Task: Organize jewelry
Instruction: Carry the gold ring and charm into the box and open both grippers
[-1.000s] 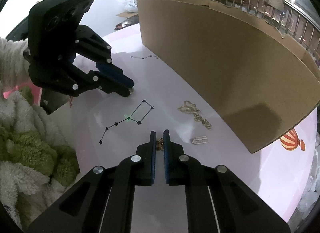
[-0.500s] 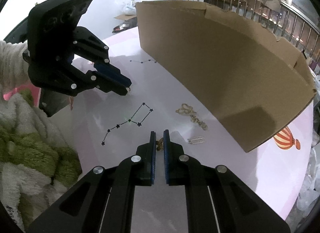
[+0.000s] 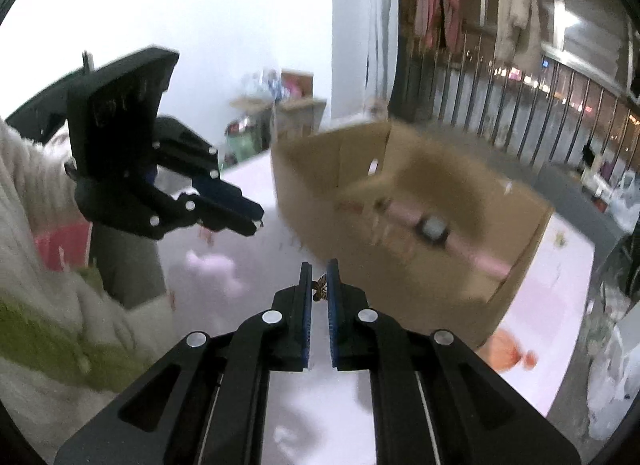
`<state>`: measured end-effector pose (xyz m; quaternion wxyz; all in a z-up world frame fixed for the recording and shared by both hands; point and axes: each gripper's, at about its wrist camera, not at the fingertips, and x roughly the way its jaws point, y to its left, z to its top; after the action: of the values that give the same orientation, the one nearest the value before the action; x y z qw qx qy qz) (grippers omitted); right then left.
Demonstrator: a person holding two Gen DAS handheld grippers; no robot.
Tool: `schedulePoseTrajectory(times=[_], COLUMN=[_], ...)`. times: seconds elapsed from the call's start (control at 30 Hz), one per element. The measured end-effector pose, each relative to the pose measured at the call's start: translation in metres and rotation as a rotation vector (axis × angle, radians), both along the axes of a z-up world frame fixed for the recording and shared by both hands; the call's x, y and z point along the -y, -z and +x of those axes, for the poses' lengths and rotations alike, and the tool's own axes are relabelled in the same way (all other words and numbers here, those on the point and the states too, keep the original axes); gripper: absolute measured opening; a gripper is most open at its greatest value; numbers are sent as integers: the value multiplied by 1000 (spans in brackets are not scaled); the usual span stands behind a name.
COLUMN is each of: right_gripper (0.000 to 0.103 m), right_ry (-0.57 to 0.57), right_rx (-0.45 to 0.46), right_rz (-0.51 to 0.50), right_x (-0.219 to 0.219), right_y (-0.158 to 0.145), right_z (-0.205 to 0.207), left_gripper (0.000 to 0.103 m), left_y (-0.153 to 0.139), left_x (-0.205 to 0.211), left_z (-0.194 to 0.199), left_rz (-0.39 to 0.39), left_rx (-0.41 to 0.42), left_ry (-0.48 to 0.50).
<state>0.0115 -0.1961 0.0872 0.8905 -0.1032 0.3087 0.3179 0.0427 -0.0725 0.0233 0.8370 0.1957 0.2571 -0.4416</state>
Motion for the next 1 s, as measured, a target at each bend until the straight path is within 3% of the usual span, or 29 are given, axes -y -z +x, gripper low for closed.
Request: schedulePoseTrajectory(times=[0.13, 0.43, 0.57, 0.67, 1.0], right_gripper=[7, 8, 8, 12, 24], right_ry=[37, 98, 135, 154, 198], right_rx=[11, -95, -138, -128, -90], right_rz=[-5, -56, -66, -48, -1], right_x=[3, 6, 11, 14, 26], right_y=[-8, 32, 47, 47, 39], right_z=[31, 92, 109, 114, 106], left_gripper=[9, 10, 11, 22, 33], left_y=[-13, 16, 28, 31, 28], left_x=[6, 33, 35, 31, 18], left_z=[33, 109, 126, 137, 141], left_rz=[-18, 80, 116, 97, 41], left_rx=[5, -105, -154, -202, -216], left_ry=[-48, -149, -207, -237, -264])
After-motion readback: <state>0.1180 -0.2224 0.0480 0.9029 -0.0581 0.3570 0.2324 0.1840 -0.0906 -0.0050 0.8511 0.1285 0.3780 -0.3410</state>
